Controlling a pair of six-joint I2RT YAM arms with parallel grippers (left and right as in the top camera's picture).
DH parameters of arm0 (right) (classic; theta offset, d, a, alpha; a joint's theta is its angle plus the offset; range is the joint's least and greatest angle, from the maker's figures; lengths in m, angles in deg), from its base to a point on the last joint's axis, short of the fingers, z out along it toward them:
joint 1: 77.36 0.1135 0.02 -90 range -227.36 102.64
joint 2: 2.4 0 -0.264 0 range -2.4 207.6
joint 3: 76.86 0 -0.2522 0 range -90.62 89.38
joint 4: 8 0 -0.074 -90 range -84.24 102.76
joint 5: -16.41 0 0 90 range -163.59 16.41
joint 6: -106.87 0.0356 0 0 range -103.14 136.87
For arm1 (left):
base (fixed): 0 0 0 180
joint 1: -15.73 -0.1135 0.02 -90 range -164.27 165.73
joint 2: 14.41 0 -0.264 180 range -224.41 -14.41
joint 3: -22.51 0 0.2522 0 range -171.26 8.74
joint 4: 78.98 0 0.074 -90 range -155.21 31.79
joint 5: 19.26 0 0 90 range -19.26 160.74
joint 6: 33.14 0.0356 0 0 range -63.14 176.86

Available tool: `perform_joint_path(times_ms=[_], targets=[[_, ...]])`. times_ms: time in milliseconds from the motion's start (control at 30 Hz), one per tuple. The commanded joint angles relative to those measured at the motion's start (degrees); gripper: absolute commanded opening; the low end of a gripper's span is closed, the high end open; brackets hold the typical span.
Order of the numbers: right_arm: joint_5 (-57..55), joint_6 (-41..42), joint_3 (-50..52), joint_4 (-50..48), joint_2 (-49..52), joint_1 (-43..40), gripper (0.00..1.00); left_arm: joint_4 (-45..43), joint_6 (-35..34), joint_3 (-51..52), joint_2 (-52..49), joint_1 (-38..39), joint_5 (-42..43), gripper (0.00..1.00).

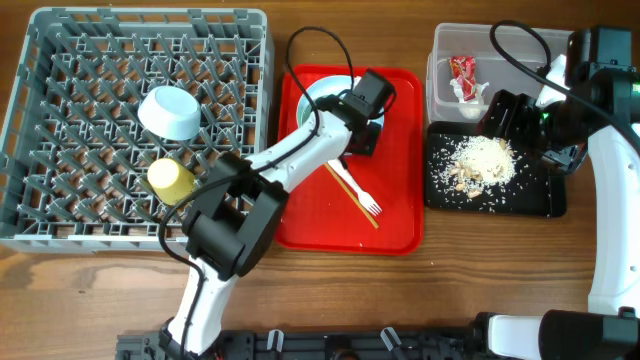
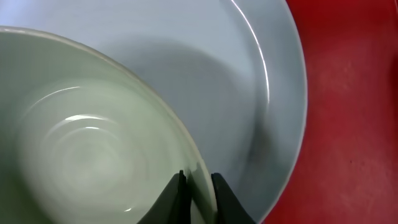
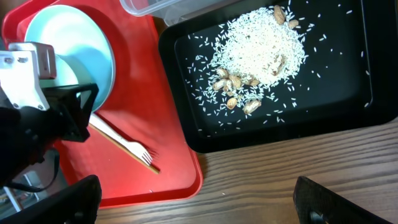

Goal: Sort waste into correct bins and load items into the dishwasher rack
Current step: 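Grasp the green bowl from the red tray with left gripper, place in rack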

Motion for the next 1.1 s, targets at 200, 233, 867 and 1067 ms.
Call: perform_joint_path(times_ms=[200, 233, 867, 1067], targets=[[-1.4, -0.5, -0.5, 0.4, -0.9, -0.2, 1.0, 0.2, -0.2, 0.2, 1.8, 0.7, -0.4, 0.04], [-1.4, -0.6, -0.5, 0.4, -0.9, -0.2, 1.0, 0.2, 0.0, 0.1, 3.8, 0.5, -0.3, 0.04], [-1.4, -0.6, -0.5, 0.4, -0.9, -0.2, 1.0, -8.8, 1.2, 0.1, 15.6, -44.1, 70.1, 0.04], [-1.4, -0.6, -0.5, 0.7, -0.9, -0.2, 1.0, -14.3, -0.3, 0.1, 7.1, -48.4, 77.7, 0.04]])
